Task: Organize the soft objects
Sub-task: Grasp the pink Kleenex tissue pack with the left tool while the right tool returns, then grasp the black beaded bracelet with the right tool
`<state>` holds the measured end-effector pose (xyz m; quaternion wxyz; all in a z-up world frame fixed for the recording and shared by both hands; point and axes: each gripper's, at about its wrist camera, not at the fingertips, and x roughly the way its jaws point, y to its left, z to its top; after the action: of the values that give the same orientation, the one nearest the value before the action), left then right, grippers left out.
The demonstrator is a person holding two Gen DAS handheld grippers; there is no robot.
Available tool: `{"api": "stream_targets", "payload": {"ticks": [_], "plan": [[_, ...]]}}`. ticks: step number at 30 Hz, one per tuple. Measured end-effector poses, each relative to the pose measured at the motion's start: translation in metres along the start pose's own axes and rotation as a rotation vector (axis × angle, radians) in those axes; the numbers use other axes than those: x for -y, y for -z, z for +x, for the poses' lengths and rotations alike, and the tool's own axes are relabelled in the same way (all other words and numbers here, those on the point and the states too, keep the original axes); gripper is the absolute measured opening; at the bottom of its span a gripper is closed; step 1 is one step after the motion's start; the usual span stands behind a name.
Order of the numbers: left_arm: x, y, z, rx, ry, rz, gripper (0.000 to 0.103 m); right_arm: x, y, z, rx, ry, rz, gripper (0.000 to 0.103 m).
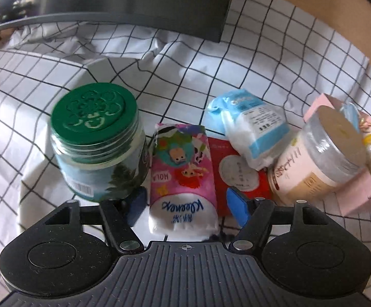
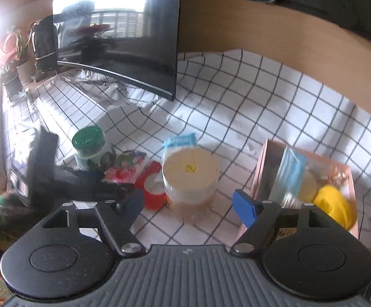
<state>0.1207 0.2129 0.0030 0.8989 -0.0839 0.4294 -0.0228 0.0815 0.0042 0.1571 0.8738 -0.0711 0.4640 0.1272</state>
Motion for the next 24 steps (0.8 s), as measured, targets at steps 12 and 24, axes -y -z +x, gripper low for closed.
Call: {"api": "stream_targets", "payload": {"ticks": [12,24], "plan": [[-0.030,0.028,-0.028,-0.034,0.073,-0.008,0.057,-0.030,0.025,0.068,-0.213,-0.155,0.022,0.084],[-0.024,0.036,-0.029,-0.049,0.054,0.038,0.060,-0.052,0.059,0.098,-0.329,-0.123,-0.018,0.084]]}}
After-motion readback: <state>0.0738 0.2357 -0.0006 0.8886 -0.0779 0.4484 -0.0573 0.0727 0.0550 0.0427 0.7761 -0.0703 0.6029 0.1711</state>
